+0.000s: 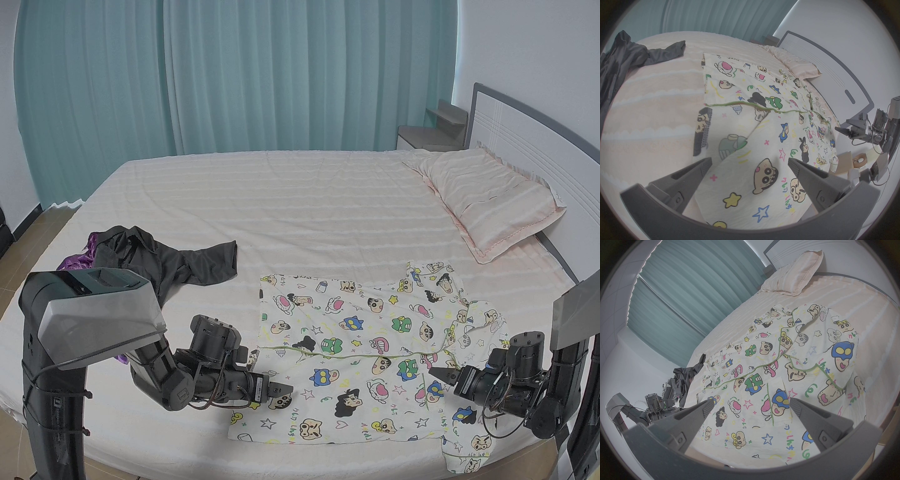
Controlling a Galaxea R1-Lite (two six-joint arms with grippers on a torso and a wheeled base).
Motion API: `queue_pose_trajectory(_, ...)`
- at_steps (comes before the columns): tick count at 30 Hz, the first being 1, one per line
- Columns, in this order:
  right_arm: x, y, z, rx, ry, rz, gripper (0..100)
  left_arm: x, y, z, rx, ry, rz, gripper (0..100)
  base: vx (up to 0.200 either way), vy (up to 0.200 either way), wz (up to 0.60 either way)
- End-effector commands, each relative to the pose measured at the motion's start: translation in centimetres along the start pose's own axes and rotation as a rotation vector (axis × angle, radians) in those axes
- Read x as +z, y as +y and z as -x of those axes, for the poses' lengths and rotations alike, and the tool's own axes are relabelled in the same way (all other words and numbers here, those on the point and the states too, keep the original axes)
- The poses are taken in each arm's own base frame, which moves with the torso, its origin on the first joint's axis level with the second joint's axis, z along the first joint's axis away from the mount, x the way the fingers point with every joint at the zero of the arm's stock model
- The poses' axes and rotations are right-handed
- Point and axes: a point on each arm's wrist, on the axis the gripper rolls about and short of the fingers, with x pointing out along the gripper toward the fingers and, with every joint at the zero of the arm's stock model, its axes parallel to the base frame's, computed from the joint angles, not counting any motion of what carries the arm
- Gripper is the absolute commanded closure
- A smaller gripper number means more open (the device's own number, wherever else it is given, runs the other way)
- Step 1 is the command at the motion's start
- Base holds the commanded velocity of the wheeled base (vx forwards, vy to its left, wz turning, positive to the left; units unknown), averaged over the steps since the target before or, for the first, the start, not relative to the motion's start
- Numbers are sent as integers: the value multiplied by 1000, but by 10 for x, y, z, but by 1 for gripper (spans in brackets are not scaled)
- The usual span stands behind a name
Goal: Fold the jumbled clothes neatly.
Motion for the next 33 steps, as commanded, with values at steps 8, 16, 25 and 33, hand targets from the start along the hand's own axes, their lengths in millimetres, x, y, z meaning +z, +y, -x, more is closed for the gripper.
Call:
queue_pose_trajectory(8, -2, -1, 3, -7, 10, -1, 0, -7, -1, -2, -5, 28, 5, 100, 0, 0, 0)
queue_pose_trajectory(16, -2, -1, 3, -7, 10, -1, 0, -3, -4, 15, 12, 2, 11, 100, 0, 0, 0)
queue_pose_trajectory(25, -2, -1, 3, -7, 10, -1, 0, -16, -34, 16, 10, 22, -8, 100, 0, 0, 0)
queue_pose_trajectory(33, -3, -1, 3, -7, 12, 0, 0, -27, -49, 22, -24, 41, -39, 100, 0, 0, 0)
